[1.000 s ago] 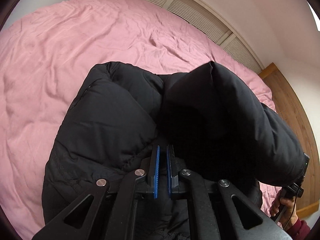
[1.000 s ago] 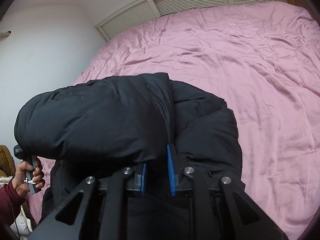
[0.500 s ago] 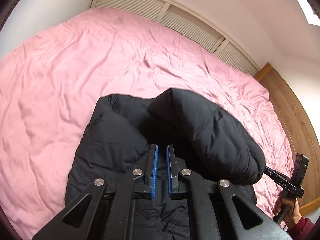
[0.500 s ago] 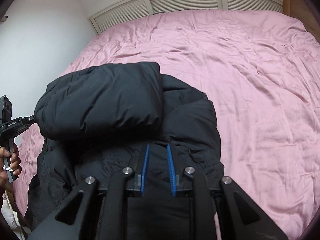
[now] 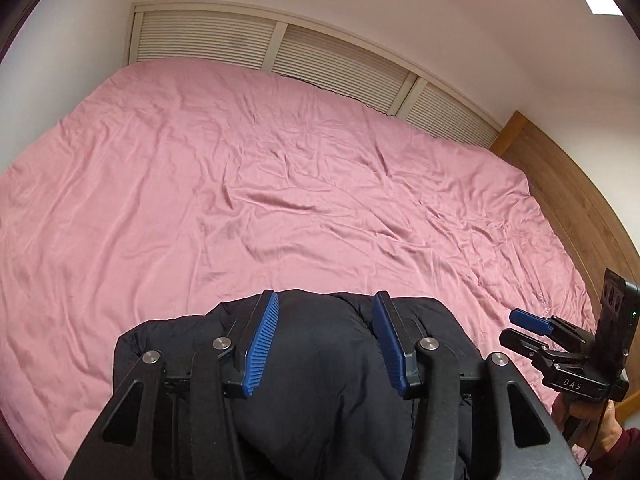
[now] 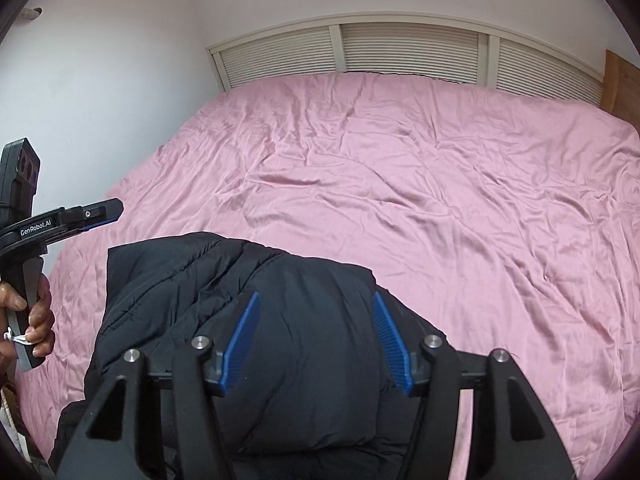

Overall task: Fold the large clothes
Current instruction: 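Press and smooth the folded coat flat with both tools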

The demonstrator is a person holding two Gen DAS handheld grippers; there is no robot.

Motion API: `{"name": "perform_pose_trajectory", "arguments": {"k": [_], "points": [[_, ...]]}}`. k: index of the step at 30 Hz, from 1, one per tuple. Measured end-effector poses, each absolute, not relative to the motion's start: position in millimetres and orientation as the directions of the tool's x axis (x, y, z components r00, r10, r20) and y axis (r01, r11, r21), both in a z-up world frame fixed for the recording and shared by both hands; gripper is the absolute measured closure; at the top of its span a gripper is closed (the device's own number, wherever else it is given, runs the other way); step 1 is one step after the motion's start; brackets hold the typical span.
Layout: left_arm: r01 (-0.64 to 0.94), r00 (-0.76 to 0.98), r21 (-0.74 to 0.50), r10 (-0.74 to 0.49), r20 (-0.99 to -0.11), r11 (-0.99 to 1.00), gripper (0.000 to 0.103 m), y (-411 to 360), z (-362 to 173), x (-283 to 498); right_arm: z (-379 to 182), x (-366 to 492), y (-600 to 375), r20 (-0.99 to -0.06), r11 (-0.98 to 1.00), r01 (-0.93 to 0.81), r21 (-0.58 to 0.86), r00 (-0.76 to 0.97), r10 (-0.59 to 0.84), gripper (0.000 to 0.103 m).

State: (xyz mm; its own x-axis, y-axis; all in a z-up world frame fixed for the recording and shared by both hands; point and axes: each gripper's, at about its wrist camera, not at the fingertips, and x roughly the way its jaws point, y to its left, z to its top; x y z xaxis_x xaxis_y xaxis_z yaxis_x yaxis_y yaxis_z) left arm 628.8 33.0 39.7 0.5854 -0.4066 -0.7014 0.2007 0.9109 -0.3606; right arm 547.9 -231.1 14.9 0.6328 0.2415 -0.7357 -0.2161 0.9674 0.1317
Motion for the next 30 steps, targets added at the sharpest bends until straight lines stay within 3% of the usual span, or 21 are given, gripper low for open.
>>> {"name": "perform_pose_trajectory", "arguments": {"k": [7, 14, 18, 25, 30], "points": [[0.237, 0.47, -0.294, -0.375, -0.799, 0.926, 0.054, 9.0, -47.1, 608.6, -55.9, 551.1, -207.9, -0.821, 0.955, -0.261, 0.138, 0.509, 0.258, 0.046], [0.22, 0.471, -0.342, -0.406, -0.783, 0.914, 0.055, 25.9, -100.7, 561.6, -124.6, 520.1, -214.4, -0.86, 0.958, -0.25, 0.139, 0.449, 0.242, 0.042], [0.225, 0.49, -0.257, -0.337, -0.804, 0.94, 0.054, 12.5, -126.9, 546.6, -151.7, 509.1, -210.8, -0.88, 0.962, -0.247, 0.121, 0.421, 0.219, 0.042], [0.232, 0.49, -0.167, -0.263, -0.831, 0.958, 0.054, -0.4, -135.4, 552.0, -178.4, 513.4, -201.7, -0.897, 0.969, -0.238, 0.059, 0.412, 0.156, 0.042], [0.234, 0.474, -0.161, -0.257, -0.842, 0.959, 0.054, -0.5, -93.2, 546.6, -146.1, 515.3, -194.6, -0.918, 0.974, -0.226, 0.034, 0.377, 0.119, 0.042]]}}
